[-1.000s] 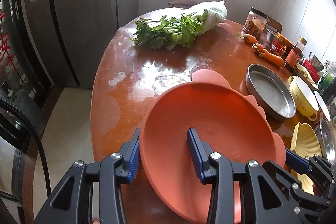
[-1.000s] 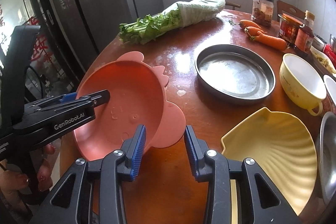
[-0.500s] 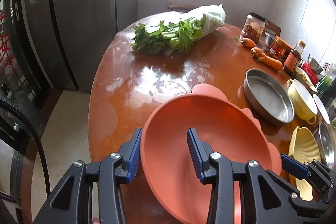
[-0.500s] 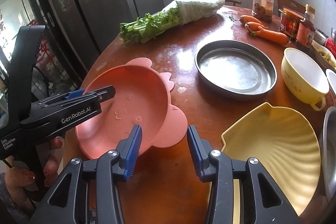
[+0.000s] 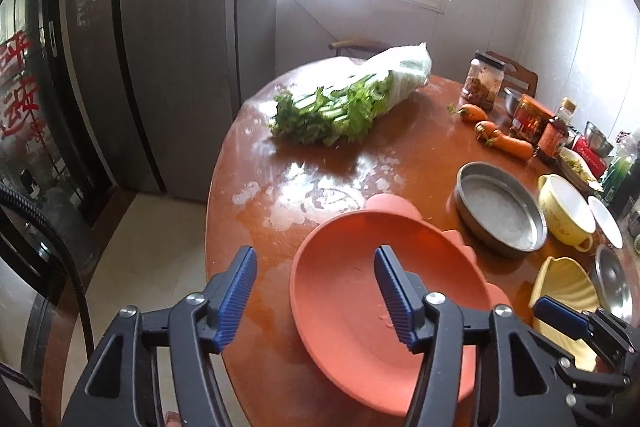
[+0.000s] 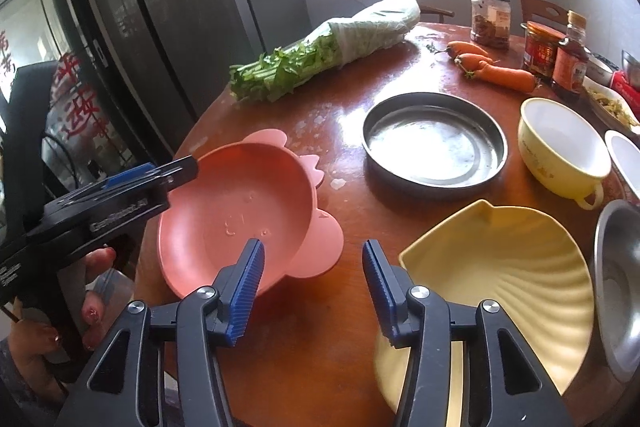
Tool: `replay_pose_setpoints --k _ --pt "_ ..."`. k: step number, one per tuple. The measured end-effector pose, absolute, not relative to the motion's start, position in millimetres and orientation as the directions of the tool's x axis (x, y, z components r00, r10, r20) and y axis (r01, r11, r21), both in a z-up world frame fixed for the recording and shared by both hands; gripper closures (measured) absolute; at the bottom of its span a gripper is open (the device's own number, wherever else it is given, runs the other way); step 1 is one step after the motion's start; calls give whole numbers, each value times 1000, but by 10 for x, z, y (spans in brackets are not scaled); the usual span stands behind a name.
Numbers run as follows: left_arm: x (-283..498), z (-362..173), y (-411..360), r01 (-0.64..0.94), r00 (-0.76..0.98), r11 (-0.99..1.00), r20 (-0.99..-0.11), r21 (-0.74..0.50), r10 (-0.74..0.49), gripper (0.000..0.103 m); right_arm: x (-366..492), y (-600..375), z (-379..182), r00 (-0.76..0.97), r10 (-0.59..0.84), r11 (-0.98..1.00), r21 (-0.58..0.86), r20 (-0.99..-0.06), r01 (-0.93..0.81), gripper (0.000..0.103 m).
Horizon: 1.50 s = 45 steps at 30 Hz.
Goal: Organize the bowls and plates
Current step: 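Lower the pink bowl onto the table and open the left gripper, then move the left gripper to the yellow shell plate rim and close it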
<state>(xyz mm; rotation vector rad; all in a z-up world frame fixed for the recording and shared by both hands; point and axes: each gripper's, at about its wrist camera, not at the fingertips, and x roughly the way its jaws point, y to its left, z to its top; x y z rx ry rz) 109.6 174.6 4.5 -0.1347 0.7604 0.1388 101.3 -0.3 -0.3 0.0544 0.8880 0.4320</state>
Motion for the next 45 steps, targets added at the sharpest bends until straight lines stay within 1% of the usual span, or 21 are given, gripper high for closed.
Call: replay_pose_setpoints --k 2,13,19,25,31,37,40,45 --pt "1023 107 1686 -164 726 984 -684 -73 70 37 1001 -64 30 558 390 914 232 -732 -334 48" --pt "711 294 1250 -91 755 993 -656 -68 25 36 762 -423 242 613 374 926 239 -696 -293 47" --pt "559 287 969 -43 754 997 -657 -64 -10 36 564 -711 366 654 356 934 248 -667 -256 41" --pt "462 290 672 -6 748 999 -663 -32 -17 36 388 -966 428 671 361 932 271 -647 -240 40" --pt "368 295 469 16 747 1000 -664 -27 -30 34 242 -1181 403 676 359 932 282 -644 -227 38" --pt "325 296 347 21 746 1000 -665 -22 -30 34 151 -1415 295 666 351 932 312 -658 -184 35" --pt "324 300 303 25 752 999 -658 -27 -36 34 121 -1490 246 658 349 932 322 -667 -168 35" --pt "375 226 219 34 735 999 -677 -32 -47 34 84 -1581 181 654 338 934 325 -677 -146 35"
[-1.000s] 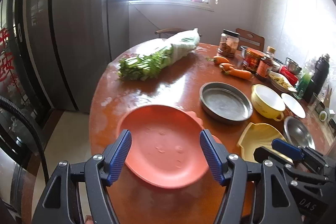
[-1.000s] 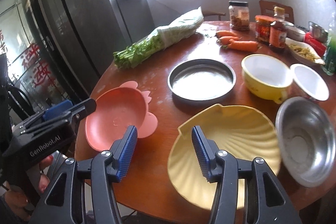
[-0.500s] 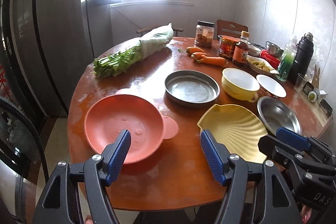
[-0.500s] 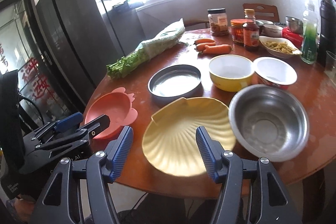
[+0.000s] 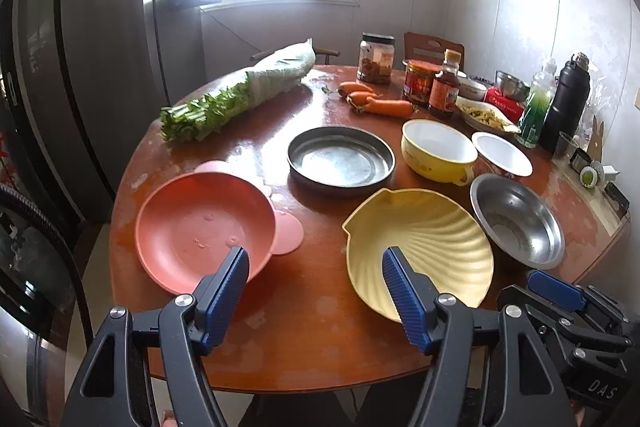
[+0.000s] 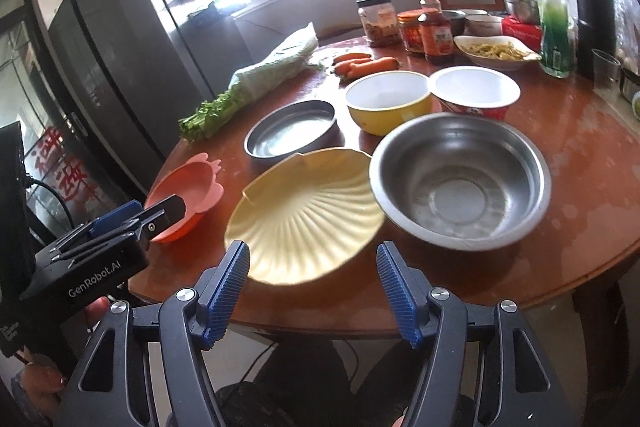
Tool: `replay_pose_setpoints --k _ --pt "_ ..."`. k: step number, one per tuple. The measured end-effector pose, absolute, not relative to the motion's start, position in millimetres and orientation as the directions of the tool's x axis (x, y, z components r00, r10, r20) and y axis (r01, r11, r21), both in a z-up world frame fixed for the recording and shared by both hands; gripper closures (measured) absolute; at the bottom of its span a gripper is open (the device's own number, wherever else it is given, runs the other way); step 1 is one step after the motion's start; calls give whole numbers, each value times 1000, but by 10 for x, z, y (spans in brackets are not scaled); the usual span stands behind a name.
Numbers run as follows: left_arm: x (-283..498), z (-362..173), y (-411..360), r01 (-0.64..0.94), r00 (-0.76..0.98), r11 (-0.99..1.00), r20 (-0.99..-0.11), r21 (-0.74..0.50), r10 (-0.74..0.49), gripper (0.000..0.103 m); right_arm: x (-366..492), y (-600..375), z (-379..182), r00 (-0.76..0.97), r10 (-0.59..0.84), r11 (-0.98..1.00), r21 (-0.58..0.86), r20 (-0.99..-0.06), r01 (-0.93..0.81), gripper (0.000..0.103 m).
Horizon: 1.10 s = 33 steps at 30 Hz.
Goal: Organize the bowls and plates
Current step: 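Move the left gripper to the yellow shell plate rim and close it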
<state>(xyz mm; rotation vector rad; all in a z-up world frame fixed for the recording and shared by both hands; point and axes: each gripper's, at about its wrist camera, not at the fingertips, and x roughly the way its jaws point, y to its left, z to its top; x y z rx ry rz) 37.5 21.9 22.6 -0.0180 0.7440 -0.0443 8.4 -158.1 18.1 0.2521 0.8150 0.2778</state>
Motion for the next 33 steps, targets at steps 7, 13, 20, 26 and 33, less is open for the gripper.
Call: replay_pose_setpoints --k 7,13,20,26,33 --pt "496 73 102 54 707 998 -705 -35 -63 34 95 -1550 70 640 328 940 310 -695 -146 35" --pt "639 -89 74 57 677 997 -733 -46 -72 34 158 -1553 -27 635 325 940 315 -701 -133 35" --pt "761 -214 12 71 654 996 -752 -51 -86 34 260 -1523 -156 631 314 944 305 -709 -127 44" --pt "831 -308 -56 88 636 995 -765 -54 -98 34 356 -1543 -234 637 297 948 297 -711 -112 58" --pt "903 -402 -82 78 611 994 -784 -80 -111 37 434 -1523 -286 647 299 950 284 -701 -132 67"
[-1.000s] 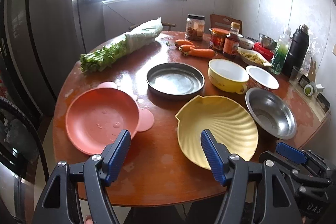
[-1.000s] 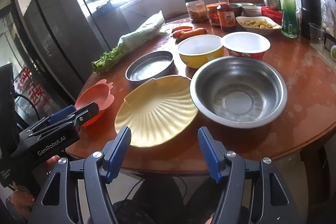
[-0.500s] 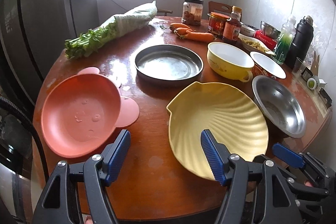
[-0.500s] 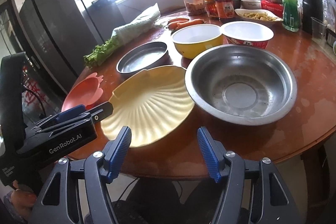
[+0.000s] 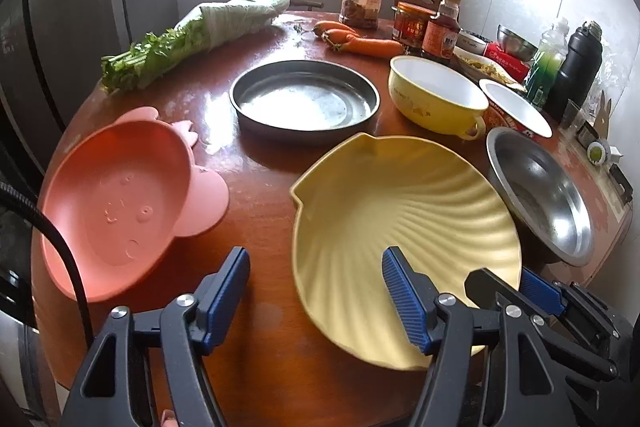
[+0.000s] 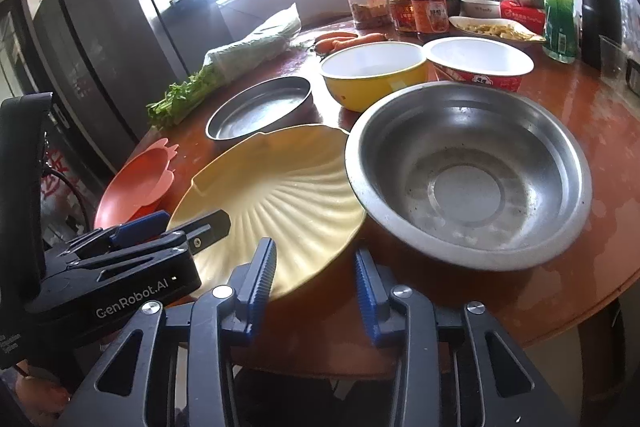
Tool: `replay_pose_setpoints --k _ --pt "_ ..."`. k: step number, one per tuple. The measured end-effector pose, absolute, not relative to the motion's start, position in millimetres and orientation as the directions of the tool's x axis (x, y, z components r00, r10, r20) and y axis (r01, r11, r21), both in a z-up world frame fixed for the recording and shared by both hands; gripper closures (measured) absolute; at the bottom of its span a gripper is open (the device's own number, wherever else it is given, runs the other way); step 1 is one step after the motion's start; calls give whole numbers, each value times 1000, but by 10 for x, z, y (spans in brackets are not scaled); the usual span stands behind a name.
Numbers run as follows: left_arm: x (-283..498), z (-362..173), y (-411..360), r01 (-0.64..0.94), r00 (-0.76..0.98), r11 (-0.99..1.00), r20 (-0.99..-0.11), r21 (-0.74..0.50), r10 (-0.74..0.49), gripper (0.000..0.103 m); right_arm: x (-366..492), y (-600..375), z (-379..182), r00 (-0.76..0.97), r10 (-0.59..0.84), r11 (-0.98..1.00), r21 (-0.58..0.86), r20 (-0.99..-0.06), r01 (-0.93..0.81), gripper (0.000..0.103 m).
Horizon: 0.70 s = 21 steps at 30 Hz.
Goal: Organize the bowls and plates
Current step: 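Move the left gripper to the yellow shell plate rim and close it, then lift the yellow shell plate with the left gripper and carry it over the pink bowl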
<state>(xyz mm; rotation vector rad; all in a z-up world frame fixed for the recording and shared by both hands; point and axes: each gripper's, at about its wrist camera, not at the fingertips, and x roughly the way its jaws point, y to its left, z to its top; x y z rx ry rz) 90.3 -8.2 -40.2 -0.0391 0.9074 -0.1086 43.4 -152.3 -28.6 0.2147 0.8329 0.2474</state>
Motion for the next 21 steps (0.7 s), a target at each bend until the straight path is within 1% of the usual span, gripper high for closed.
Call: replay_pose_setpoints --k 1,2,3,4,5,13,21 --pt "901 -406 -102 79 613 995 -783 -66 -101 41 445 -1517 -286 650 298 951 278 -699 -138 67" --pt "902 -411 -109 77 612 995 -785 -60 -95 47 453 -1514 -287 650 297 951 274 -699 -140 68" --pt "893 -405 -116 81 614 994 -782 -69 -104 51 458 -1512 -287 651 301 951 275 -697 -145 68" --pt "886 -400 -120 84 615 993 -780 -83 -117 58 458 -1512 -289 651 304 950 276 -696 -148 68" --pt "885 -400 -128 88 616 992 -778 -91 -126 61 463 -1509 -293 650 306 950 273 -696 -154 69" --pt "826 -380 -169 89 629 995 -771 -53 -97 62 460 -1501 -305 650 301 952 263 -698 -158 70" --pt "744 -339 -71 76 634 995 -767 -71 -104 62 427 -1439 -288 643 314 948 263 -699 -177 70"
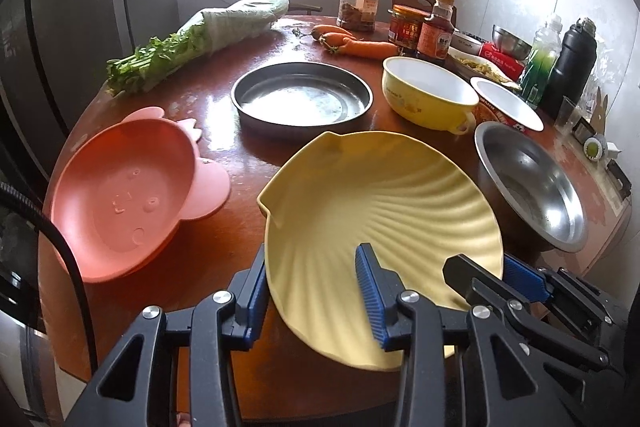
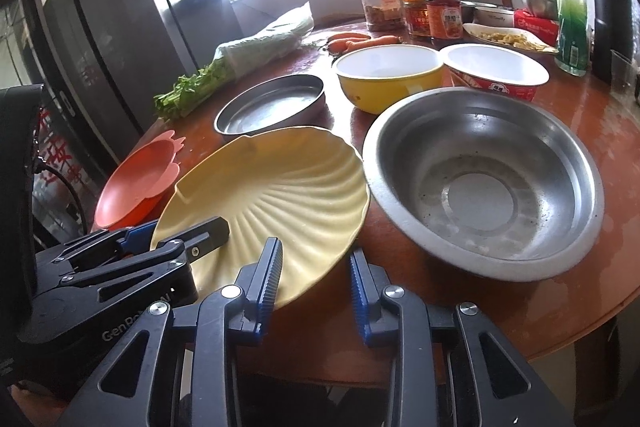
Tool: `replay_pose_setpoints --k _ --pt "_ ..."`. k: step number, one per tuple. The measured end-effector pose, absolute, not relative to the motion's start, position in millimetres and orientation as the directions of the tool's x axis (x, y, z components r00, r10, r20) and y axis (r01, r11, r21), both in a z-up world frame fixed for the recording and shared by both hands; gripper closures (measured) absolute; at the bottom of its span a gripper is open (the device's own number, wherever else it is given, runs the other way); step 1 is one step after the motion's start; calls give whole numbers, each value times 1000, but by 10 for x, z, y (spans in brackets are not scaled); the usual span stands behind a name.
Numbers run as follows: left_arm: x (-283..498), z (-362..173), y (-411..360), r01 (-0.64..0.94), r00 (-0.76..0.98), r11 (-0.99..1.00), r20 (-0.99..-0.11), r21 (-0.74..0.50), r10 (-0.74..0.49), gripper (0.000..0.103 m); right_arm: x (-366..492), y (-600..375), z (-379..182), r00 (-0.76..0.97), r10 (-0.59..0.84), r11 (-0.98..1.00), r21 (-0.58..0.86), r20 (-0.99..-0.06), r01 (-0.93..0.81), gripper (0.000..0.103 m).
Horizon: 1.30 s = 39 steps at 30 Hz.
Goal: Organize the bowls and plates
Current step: 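Lift the yellow shell plate with the left gripper and carry it over the pink bowl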
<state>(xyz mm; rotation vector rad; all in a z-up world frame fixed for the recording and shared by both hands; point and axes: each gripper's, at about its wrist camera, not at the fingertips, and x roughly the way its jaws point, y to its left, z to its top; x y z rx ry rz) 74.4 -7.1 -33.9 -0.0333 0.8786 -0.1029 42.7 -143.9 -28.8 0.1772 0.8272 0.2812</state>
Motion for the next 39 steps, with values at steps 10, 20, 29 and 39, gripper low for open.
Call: replay_pose_setpoints --k 10,20,29,39 --pt "573 -179 83 55 668 996 -738 -73 -91 62 316 -1292 -153 658 332 943 253 -676 -216 70" --pt "404 59 351 -6 717 997 -695 -77 -49 62 284 -1048 78 679 362 932 221 -639 -289 70" --pt "303 208 689 -75 749 993 -662 -87 -1 62 325 -697 233 681 412 906 193 -605 -377 70" --pt "289 313 1041 -159 767 983 -638 -93 63 63 478 -315 334 662 469 870 174 -585 -462 70"
